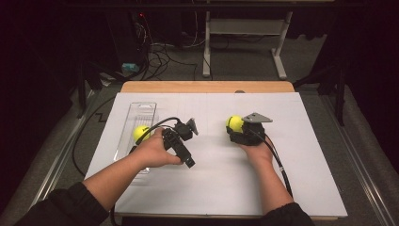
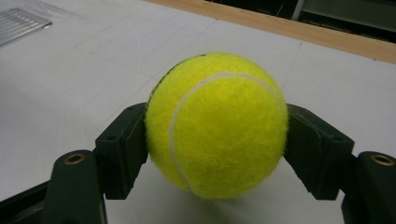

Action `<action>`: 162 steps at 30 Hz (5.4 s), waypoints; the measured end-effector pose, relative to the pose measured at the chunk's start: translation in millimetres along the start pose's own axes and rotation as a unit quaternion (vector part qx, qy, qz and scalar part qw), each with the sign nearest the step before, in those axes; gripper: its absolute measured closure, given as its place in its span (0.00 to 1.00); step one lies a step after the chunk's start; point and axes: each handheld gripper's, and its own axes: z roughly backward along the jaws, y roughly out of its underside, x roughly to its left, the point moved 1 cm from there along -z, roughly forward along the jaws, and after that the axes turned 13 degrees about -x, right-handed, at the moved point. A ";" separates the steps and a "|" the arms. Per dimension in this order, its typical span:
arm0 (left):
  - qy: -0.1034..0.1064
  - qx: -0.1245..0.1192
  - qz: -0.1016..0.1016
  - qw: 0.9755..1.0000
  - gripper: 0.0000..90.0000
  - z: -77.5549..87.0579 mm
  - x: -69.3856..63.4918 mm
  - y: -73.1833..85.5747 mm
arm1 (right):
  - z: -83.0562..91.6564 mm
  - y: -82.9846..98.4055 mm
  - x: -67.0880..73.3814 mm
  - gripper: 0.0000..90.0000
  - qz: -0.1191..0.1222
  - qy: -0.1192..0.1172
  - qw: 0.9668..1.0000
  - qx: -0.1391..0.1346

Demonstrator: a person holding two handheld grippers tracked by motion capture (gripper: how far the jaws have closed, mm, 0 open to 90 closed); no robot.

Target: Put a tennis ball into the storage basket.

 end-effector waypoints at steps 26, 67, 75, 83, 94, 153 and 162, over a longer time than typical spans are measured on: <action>0.001 0.001 0.000 1.000 0.00 -1.4 -4.0 -1.7 | 70.9 16.9 11.0 0.31 0.015 -0.003 1.000 -0.026; 0.004 -0.003 0.005 1.000 0.00 6.3 -5.4 -2.8 | 110.2 53.2 25.6 0.31 0.022 -0.009 0.999 -0.021; 0.001 0.002 0.006 1.000 0.00 6.6 -5.0 -4.3 | 110.9 46.2 34.8 0.31 0.021 -0.023 0.999 -0.038; -0.003 0.001 0.007 1.000 0.00 9.6 -5.2 -4.4 | 107.3 40.2 46.7 0.31 0.024 -0.040 0.998 -0.048; 0.000 0.001 0.008 1.000 0.00 12.2 -5.6 -5.0 | 101.7 35.0 63.7 0.31 0.026 -0.063 0.996 -0.056; 0.010 -0.008 -0.009 1.000 0.00 23.5 -25.1 -27.3 | 72.3 29.7 119.0 0.31 0.044 -0.135 0.988 -0.058; 0.017 -0.007 -0.013 1.000 0.00 19.4 -32.8 -35.7 | 72.6 28.0 117.5 0.31 0.041 -0.138 0.987 -0.067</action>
